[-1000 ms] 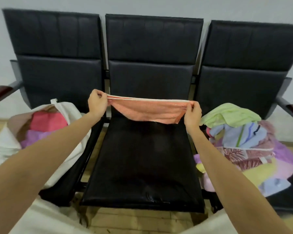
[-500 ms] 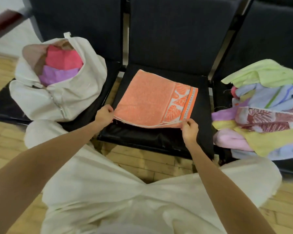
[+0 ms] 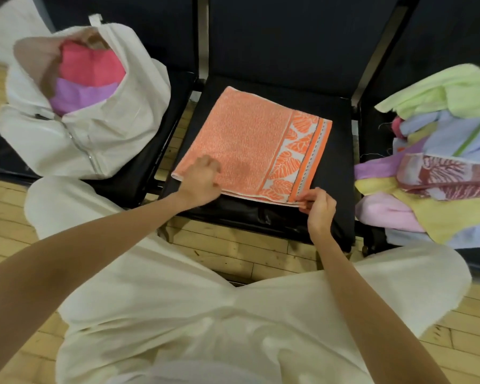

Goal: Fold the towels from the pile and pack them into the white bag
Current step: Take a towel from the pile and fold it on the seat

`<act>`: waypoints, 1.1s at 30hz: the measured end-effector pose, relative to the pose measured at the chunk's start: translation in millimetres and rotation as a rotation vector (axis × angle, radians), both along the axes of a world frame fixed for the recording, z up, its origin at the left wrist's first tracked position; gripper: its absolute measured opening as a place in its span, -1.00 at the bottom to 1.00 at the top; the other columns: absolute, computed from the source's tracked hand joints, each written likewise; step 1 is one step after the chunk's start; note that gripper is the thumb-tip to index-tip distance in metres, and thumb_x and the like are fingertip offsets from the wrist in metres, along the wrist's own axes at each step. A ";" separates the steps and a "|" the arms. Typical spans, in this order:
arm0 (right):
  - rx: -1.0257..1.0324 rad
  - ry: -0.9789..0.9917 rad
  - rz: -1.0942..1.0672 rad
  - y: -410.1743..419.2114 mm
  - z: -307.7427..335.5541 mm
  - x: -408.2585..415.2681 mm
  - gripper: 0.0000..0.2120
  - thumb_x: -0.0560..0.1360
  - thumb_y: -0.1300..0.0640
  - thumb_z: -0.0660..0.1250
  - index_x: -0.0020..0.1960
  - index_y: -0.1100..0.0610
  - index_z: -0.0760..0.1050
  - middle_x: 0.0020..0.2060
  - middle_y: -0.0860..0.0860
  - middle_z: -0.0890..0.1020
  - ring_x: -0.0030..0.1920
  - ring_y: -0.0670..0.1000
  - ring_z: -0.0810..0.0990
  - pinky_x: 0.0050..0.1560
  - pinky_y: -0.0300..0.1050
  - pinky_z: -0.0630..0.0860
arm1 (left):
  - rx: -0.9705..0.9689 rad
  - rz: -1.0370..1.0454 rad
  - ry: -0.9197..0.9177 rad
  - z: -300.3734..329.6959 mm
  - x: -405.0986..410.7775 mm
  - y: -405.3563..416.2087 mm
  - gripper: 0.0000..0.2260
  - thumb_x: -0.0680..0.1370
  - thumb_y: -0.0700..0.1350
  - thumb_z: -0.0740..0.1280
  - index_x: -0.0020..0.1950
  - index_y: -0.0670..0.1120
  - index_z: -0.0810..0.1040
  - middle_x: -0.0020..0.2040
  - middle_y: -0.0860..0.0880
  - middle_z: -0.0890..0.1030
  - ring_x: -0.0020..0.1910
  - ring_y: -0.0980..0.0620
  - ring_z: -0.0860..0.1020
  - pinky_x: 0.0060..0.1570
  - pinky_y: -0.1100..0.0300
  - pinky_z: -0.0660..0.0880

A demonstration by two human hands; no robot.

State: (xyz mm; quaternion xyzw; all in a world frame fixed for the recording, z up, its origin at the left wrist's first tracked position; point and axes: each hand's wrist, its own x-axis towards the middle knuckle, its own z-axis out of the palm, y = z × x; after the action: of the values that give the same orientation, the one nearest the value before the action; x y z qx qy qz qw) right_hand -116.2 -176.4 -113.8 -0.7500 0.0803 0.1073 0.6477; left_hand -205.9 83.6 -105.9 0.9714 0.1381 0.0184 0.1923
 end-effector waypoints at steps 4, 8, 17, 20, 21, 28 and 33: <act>0.005 0.077 -0.021 -7.0 7.9 5.0 -0.44 0.65 -0.02 -0.01 -0.13 0.38 0.56 -0.24 0.20 0.67 -0.25 0.12 0.64 -0.24 -0.09 0.56 | -0.241 -0.352 0.099 -9.3 23.3 -52.8 -0.55 0.42 -0.18 0.39 0.30 -0.12 0.44 0.26 -0.08 0.47 0.24 -0.06 0.41 0.23 0.02 0.39; -0.015 0.113 0.027 -16.2 13.9 8.1 -0.41 0.65 -0.10 -0.05 -0.16 0.27 0.56 -0.21 0.17 0.68 -0.22 0.10 0.67 -0.21 -0.08 0.60 | -0.216 -0.480 0.023 -16.2 46.3 -89.3 -0.58 0.47 -0.18 0.40 0.32 -0.16 0.47 0.27 -0.09 0.51 0.24 -0.07 0.44 0.23 0.06 0.39; -0.010 0.195 -0.061 -30.4 15.3 28.2 -0.70 0.64 0.11 0.08 0.01 0.29 0.49 -0.17 0.20 0.63 -0.28 0.09 0.68 -0.30 -0.08 0.62 | -0.259 -0.446 -0.085 -11.1 73.0 -120.2 -0.68 0.57 -0.23 0.24 0.33 -0.14 0.40 0.12 -0.14 0.53 0.01 -0.07 0.51 -0.08 0.06 0.46; -0.033 0.285 0.004 -23.2 7.8 65.3 -0.79 0.60 0.24 0.13 0.19 0.30 0.38 -0.02 0.25 0.58 -0.22 0.14 0.67 -0.23 -0.06 0.64 | -0.350 -0.382 -0.165 -4.8 78.3 -117.0 -0.76 0.63 -0.09 0.22 0.27 -0.13 0.42 0.08 -0.09 0.56 -0.09 -0.02 0.53 -0.19 0.15 0.42; -0.031 0.302 0.028 -18.5 6.3 80.6 -0.78 0.61 0.23 0.12 0.20 0.29 0.35 0.01 0.27 0.57 -0.18 0.17 0.66 -0.18 -0.04 0.64 | -0.373 -0.366 -0.179 -0.6 80.2 -114.8 -0.76 0.63 -0.05 0.22 0.23 -0.14 0.43 0.04 -0.07 0.57 -0.13 0.01 0.52 -0.24 0.20 0.38; -0.118 0.267 0.042 20.0 6.7 167.7 -0.77 0.60 0.16 0.15 0.17 0.29 0.36 -0.01 0.24 0.57 -0.30 0.11 0.63 -0.34 -0.08 0.61 | -0.766 -0.139 -0.182 21.9 83.2 -101.3 -0.76 0.44 -0.02 0.23 -0.11 -0.20 0.49 -0.25 0.08 0.50 -0.31 0.26 0.43 -0.27 0.40 0.33; -0.599 0.057 0.073 21.9 -2.8 180.2 -0.80 0.57 0.04 0.23 0.01 0.19 0.36 -0.08 0.17 0.65 -0.40 0.07 0.64 -0.18 0.04 0.65 | -1.049 0.039 -0.064 16.5 84.8 -94.0 -0.84 0.33 -0.16 0.24 -0.25 -0.27 0.45 -0.36 0.01 0.36 -0.35 0.15 0.34 -0.26 0.21 0.27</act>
State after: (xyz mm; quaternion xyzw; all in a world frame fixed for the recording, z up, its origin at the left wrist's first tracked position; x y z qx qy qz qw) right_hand 64.0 -154.5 -116.6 -0.9067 0.0994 0.1229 0.3911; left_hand -121.0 -10.4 -89.4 0.7408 0.1409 -0.0201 0.6565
